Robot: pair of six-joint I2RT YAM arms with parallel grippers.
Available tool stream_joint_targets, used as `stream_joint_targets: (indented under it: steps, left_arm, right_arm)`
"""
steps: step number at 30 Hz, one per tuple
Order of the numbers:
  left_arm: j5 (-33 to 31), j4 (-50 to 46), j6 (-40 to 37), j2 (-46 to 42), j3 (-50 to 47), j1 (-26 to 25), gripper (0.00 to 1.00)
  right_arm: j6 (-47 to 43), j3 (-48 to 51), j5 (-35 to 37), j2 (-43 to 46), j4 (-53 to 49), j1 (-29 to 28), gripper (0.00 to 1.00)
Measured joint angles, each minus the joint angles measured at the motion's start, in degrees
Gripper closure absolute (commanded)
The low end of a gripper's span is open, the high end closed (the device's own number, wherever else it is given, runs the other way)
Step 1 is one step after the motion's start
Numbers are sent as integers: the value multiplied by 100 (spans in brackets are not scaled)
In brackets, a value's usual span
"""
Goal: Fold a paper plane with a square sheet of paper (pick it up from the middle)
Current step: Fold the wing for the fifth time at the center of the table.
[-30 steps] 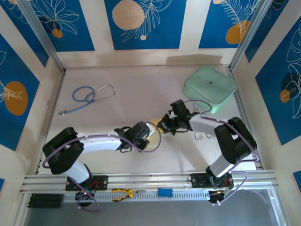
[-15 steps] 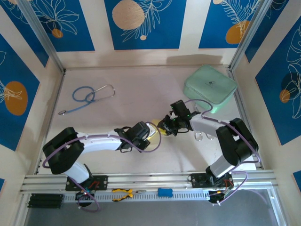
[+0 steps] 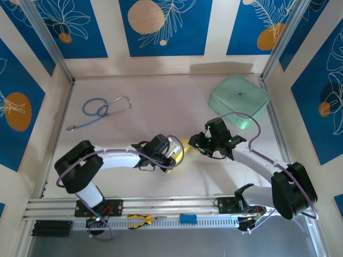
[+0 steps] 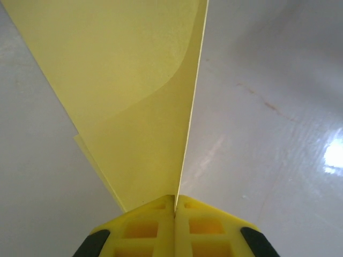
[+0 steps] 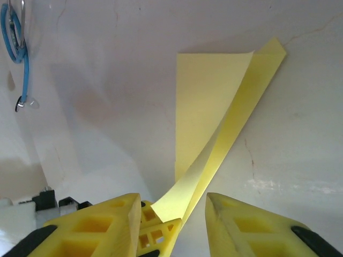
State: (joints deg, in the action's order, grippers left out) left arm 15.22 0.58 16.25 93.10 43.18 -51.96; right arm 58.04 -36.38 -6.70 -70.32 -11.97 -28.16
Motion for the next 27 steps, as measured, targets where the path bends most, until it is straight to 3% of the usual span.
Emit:
stream_joint_targets:
  steps: [8,17,27]
  left_arm:
    - [704,520,452,153,-229,284,100]
    - [1152,988,850,402,-378,431,100]
    - [1679,1659,1381,492,-651,708,100]
  right_arm:
    - [-323,87,-275,2,568,-179,69]
    - [-459,264,-680,-98,1099,-258,81]
    - [-627,317,-852,-490,1464,-459,86]
